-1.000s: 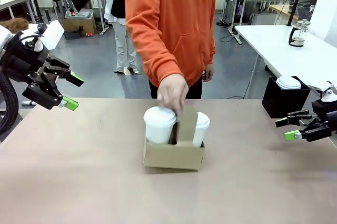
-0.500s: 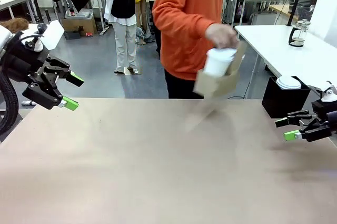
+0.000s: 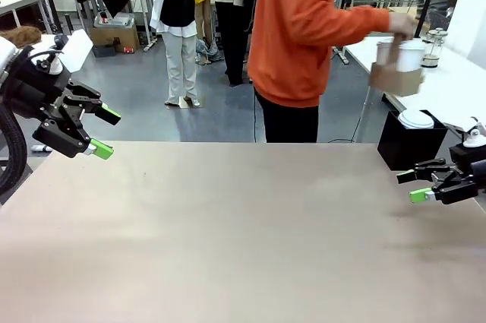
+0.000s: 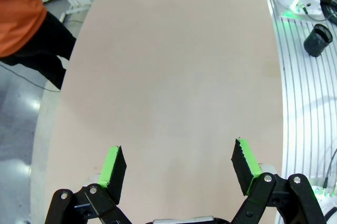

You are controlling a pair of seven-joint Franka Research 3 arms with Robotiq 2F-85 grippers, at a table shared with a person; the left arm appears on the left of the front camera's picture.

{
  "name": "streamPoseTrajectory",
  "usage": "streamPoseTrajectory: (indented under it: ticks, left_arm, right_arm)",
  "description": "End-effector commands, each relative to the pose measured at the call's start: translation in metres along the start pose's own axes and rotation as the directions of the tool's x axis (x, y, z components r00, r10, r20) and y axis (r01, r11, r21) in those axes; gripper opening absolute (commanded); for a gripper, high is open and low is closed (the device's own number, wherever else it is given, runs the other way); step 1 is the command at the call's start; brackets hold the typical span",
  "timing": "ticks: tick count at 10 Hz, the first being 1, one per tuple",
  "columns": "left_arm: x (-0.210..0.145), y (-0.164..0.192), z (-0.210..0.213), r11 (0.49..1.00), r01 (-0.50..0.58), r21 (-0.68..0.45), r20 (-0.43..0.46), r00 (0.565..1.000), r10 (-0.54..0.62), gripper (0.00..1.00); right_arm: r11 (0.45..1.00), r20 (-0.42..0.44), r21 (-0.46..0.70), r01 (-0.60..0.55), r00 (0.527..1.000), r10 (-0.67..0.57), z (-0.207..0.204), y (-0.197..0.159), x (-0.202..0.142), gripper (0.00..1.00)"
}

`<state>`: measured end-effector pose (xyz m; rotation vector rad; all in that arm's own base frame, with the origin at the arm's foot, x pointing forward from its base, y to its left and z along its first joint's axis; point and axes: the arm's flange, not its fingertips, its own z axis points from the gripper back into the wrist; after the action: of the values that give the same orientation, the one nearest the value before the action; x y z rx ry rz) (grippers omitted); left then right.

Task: Pour a drink into a cup and package it in a carrier.
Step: Insert the held 600 ml Paper Cup into the Cup Carrier.

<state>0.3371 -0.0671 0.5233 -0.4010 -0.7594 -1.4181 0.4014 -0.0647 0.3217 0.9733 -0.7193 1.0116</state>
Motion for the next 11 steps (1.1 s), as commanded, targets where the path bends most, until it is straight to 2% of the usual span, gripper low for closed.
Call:
streamPoseTrajectory:
  ticks: [1, 11]
  left_arm:
    - [0.0008, 0.0008, -0.0009, 1.000, 0.006, -0.002, 0.018, 1.000, -0.006, 1.00]
    - [0.0008, 0.0008, -0.0009, 1.000, 0.006, -0.002, 0.018, 1.000, -0.006, 1.00]
  right_arm:
    - [1.000, -0.003, -0.002, -0.015, 1.000, 0.015, 0.0029, 0.0012, 0.0002, 1.00]
    - [1.000, -0.003, -0.002, -0.015, 1.000, 0.015, 0.0029, 0.0012, 0.0002, 1.00]
